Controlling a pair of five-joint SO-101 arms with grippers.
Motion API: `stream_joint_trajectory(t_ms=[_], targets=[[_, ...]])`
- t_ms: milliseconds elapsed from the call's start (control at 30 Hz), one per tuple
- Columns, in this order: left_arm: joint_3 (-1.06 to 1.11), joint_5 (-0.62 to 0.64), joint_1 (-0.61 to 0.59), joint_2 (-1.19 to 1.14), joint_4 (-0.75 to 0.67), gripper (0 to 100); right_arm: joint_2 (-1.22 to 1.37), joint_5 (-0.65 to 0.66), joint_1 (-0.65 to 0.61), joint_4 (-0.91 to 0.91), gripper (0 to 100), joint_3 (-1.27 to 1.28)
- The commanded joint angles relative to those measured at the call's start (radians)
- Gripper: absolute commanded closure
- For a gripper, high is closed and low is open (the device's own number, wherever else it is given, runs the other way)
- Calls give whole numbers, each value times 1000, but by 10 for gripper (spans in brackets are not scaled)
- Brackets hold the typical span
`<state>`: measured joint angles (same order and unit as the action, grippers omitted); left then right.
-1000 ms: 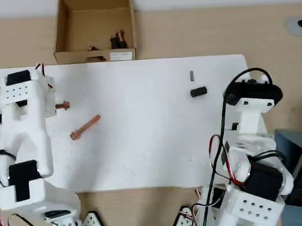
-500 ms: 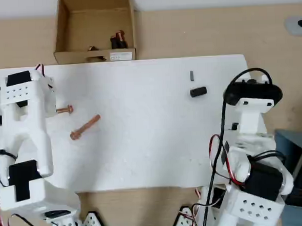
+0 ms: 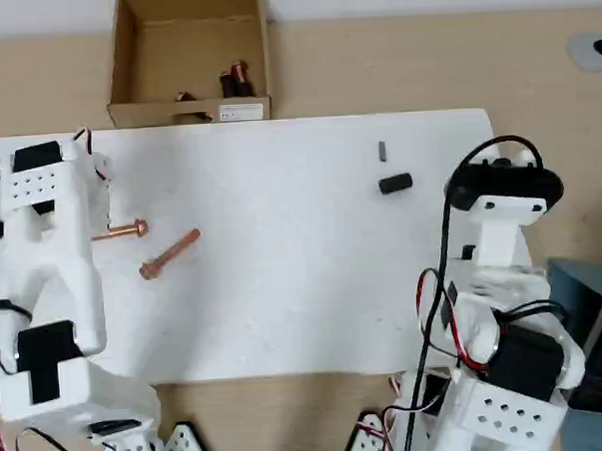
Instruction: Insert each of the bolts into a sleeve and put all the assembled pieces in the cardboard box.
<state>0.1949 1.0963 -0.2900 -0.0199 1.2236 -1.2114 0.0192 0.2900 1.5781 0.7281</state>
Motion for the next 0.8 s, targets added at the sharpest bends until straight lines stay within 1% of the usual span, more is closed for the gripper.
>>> stream_joint_trajectory(t_ms=[0, 200, 367, 533, 600, 767], targets=[[-51, -204, 11, 107, 71, 760, -13, -5, 8, -23, 988, -4], [-109, -595, 8, 153, 166, 760, -13, -5, 8, -23, 988, -4], [-106, -937, 5, 151, 232, 760, -13, -5, 8, -21, 988, -4], [-107, -1355, 3, 151, 238, 760, -13, -3, 8, -21, 987, -4], [-110, -1453, 8, 151, 236, 760, -13, -3, 8, -21, 987, -5], [-100, -1610, 2, 119, 155, 761, -13, -8, 13, -21, 987, -7]])
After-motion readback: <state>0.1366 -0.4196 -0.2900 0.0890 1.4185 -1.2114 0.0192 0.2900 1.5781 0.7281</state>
